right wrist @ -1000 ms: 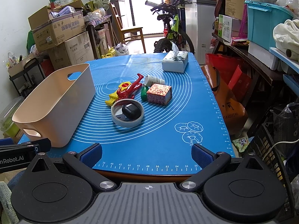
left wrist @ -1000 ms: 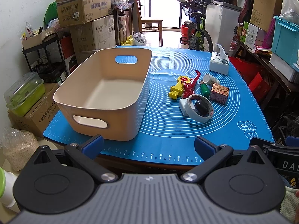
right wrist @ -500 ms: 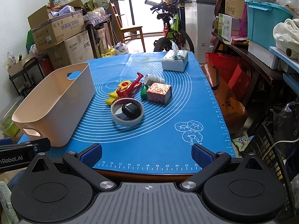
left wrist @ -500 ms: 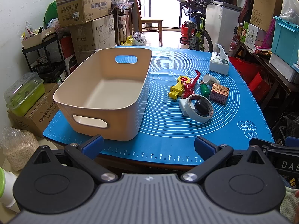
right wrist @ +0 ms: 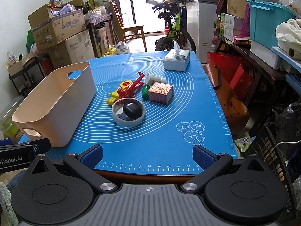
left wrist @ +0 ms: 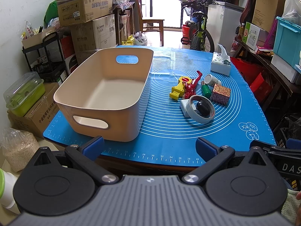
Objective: Organize rigid objects
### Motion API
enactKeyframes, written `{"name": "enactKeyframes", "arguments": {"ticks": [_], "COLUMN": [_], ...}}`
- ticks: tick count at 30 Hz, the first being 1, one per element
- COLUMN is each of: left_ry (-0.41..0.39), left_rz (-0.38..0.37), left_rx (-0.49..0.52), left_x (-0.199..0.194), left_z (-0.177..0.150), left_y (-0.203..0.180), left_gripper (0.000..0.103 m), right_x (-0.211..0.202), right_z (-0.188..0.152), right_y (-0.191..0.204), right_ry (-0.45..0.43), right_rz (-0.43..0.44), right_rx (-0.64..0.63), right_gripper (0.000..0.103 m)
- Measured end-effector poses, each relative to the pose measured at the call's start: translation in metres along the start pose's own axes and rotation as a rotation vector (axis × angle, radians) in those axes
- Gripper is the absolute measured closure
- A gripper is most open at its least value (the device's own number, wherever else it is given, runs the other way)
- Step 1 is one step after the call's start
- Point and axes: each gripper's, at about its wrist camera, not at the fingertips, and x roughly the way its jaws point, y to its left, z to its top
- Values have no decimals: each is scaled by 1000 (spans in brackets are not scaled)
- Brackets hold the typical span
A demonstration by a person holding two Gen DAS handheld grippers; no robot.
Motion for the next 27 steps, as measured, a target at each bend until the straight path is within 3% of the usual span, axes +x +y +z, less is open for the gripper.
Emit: {"name": "enactKeyframes", "arguments": {"ticks": [16,22,27], "left_ry": [5,15,-10], "left_rz": [2,8,70], "left_rx": [-2,-59,-81], "left_x": [1,-1,-2], "left_z": [3,13,36], "left_y": [2,17,33], "left_gripper": [1,1,1], "right_x": [2,-2,2], "right_z": [1,12,26], "right_y": [2,8,17], "right_ry": [7,-3,-20], "right_rz": [-4,-12,33], "right_rx": [-5,-25,-15], "right_gripper": [2,2,2]}}
